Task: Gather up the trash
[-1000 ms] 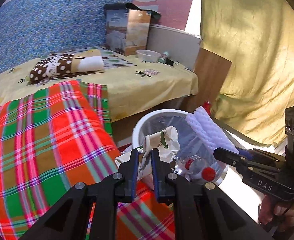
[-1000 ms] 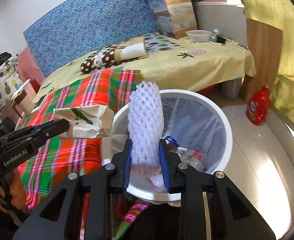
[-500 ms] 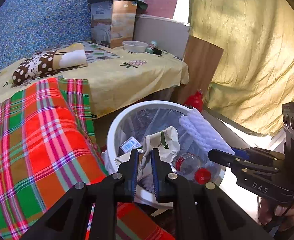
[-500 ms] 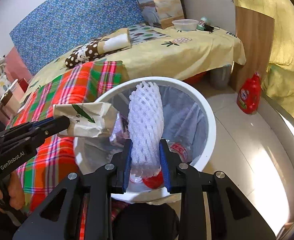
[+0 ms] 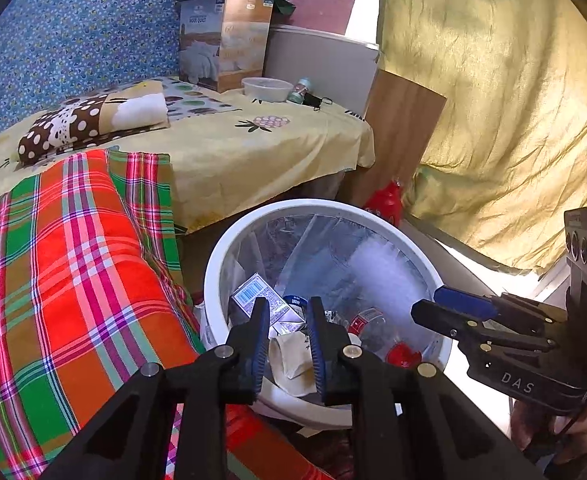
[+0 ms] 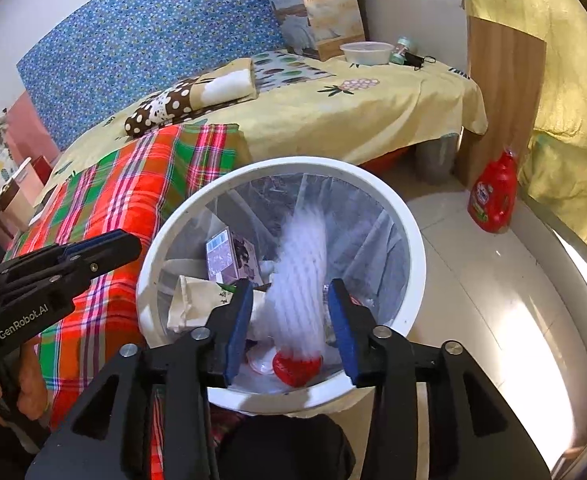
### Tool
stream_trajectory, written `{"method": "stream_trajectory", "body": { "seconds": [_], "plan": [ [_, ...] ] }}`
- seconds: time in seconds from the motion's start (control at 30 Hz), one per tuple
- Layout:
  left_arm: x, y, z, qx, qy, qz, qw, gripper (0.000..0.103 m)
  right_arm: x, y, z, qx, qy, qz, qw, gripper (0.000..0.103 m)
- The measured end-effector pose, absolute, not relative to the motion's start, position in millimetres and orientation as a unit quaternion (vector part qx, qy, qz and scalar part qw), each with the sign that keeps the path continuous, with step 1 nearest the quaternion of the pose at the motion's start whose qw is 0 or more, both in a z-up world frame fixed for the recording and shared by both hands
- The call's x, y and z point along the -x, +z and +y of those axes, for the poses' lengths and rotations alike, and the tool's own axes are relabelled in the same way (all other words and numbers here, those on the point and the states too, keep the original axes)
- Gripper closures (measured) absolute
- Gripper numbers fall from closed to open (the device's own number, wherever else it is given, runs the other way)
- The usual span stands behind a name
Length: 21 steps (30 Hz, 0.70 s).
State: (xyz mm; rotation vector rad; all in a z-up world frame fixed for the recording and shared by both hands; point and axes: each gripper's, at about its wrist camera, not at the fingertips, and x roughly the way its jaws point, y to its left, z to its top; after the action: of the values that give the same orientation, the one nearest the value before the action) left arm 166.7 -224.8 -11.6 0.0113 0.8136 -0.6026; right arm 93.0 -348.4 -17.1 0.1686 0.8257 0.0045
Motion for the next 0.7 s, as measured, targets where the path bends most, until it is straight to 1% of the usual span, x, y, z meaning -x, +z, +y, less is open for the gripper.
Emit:
{"method": "stream_trajectory", "body": {
  "seconds": [0.7],
  "plan": [
    [-113, 7, -186, -0.018, -0.252, 0.372, 0.893, 0.083, -60, 3, -315, -0.066, 0.021, 0.361, 0.93, 0.056]
  ]
}}
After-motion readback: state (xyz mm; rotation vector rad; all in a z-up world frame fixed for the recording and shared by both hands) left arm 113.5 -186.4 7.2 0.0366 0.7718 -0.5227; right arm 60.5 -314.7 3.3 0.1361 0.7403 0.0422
